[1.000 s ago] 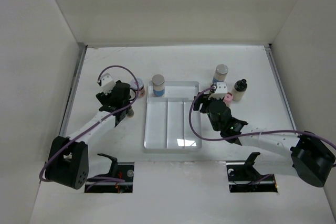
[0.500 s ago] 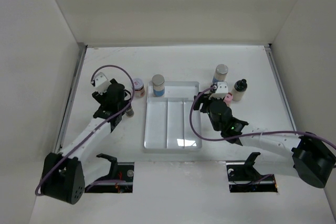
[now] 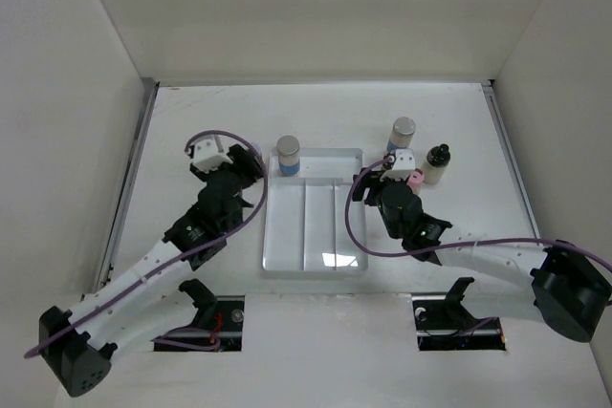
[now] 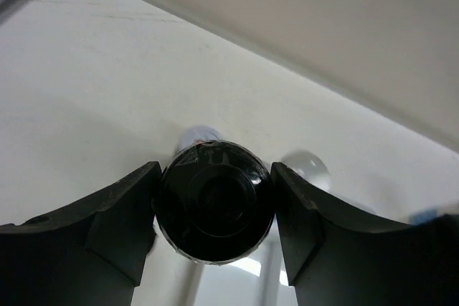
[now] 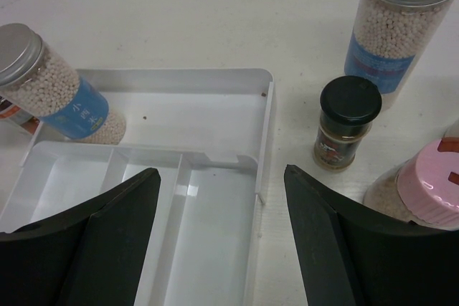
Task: Organize the condiment bottles
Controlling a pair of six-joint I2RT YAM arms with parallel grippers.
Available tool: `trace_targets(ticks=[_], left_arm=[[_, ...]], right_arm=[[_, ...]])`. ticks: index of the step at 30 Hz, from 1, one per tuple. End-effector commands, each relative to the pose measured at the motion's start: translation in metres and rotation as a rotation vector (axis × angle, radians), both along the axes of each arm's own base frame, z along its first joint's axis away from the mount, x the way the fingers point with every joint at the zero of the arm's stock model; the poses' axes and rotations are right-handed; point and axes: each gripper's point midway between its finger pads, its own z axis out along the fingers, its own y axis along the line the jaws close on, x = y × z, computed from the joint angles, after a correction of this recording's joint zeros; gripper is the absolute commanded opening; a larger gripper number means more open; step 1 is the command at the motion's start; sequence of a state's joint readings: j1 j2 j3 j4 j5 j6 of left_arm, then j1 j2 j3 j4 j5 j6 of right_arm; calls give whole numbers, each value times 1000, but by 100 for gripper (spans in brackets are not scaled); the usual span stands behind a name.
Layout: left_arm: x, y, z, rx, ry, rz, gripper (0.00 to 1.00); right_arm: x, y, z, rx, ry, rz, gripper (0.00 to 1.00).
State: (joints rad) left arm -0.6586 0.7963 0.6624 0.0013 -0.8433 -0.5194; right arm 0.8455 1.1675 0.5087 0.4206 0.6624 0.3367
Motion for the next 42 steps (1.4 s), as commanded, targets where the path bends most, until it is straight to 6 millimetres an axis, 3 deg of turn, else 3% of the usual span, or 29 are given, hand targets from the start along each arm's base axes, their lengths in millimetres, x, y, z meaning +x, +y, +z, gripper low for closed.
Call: trace_targets(ticks=[1,8,12,24,38,42], left_arm=[[-7,-37,0,3,-20,-95,44],[-12,-104,-39,65,28,-215,44],[-4,-122,-57,98,56,-233,44],[21,-122,-106,172,137,-205,45],[32,-125,-122,199,171,-207,48],[34,-126,-122,206,173,-202,58]], right_arm=[[4,2,16,52,-44,-13,77],[4,0,16,55,-44,-18,77],[5,0,15,51,-43,-17,77],[5,-2,16,58,-45,-21,78],[5,-1,17,57,-48,-19,78],[4,-2,17,60,-47,-19,78]])
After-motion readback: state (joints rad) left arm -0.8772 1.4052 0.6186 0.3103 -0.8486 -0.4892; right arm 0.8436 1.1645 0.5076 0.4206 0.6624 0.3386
